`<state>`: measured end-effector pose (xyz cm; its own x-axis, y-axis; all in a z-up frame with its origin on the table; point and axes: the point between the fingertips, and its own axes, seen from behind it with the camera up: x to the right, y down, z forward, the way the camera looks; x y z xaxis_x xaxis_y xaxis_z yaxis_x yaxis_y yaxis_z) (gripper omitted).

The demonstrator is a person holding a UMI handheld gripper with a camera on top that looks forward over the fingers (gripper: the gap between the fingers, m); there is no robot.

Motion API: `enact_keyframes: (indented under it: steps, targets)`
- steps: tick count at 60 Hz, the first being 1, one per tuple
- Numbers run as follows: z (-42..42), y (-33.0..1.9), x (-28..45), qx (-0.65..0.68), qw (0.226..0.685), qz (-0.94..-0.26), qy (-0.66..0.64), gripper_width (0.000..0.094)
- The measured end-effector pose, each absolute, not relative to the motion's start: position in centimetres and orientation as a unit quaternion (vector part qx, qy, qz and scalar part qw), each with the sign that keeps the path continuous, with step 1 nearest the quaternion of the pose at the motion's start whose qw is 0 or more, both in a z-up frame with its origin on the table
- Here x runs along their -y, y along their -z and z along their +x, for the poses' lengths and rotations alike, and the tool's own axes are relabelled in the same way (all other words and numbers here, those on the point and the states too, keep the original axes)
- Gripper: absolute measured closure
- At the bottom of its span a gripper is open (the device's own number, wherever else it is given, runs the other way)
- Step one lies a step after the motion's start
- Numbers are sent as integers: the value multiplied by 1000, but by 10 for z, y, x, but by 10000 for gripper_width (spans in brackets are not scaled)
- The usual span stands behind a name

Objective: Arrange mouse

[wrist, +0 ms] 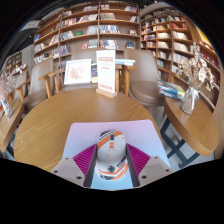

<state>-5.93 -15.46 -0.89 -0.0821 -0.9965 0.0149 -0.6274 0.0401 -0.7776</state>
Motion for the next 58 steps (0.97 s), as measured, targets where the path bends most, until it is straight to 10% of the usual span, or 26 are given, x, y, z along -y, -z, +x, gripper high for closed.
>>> enact_keyframes:
  steps: [8,23,58]
  targets:
    - [-78,-31,159,-662,299,-586,360,77]
    - [-190,-106,117,-659,326,-572,364,83]
    - [-305,-134,70,-618,336,-597,387,85]
